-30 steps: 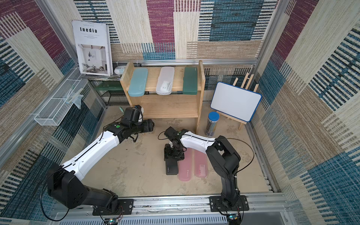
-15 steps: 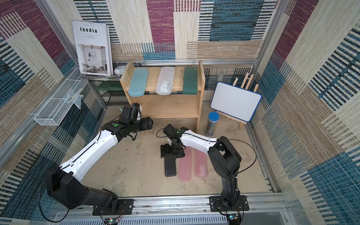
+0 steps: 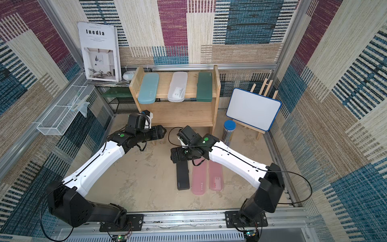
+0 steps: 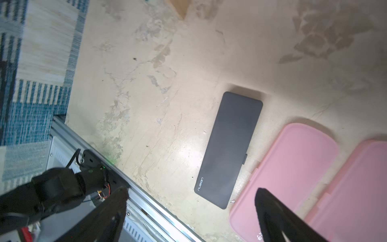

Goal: Remove the pencil cases from the shelf
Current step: Place the pencil case at the center of the board, then pick up the pencil case from the shelf.

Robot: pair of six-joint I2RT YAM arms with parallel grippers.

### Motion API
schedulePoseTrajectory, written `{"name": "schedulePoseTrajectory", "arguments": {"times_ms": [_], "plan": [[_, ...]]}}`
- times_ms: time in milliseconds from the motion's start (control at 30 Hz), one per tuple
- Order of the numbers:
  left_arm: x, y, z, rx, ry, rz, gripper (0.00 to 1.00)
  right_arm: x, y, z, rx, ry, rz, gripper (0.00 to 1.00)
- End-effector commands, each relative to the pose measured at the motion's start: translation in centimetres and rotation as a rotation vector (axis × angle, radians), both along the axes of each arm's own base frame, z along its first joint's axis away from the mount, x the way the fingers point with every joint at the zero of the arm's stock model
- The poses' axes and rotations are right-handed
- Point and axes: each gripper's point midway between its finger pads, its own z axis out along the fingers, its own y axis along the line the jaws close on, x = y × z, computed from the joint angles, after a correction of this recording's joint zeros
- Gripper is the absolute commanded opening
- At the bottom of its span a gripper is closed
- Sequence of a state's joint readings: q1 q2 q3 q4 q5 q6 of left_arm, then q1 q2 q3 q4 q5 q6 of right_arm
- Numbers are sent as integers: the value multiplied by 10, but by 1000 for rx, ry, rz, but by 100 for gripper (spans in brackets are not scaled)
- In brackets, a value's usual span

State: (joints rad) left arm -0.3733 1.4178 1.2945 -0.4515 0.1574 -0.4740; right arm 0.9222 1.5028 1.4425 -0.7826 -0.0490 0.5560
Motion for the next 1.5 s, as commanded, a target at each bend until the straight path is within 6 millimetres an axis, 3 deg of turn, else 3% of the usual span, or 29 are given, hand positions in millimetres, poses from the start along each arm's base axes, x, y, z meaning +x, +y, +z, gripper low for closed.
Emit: {"name": "schedulePoseTrajectory", "arguments": {"times_ms": [0,133,300,500,700,867,1033,1300,1467], "plan": [[-6,-39,60,-250,-135,-168,84,5,-28,40,-27,-214,-5,99],[-32,-41,115,-335,-314,-253,85,0,-43,108,154,-423,-12,99],[-65,-23,140,-344,-428,-241,85,1,-51,167,260,-602,-16,99],[-85,-6,153,-457,-454,-153,86,20,-57,209,245,-761,-76,99],[-71,25,170,-620,-551,63,89,47,-59,241,263,-836,-130,99],[-45,36,176,-787,-550,186,91,67,-60,255,191,-903,-119,99],[-27,34,186,-890,-571,199,91,84,-64,261,147,-926,-112,99],[-33,38,216,-885,-636,188,92,98,-64,253,157,-891,-82,99],[-22,38,214,-857,-606,223,92,105,-58,247,159,-873,-59,99]]}}
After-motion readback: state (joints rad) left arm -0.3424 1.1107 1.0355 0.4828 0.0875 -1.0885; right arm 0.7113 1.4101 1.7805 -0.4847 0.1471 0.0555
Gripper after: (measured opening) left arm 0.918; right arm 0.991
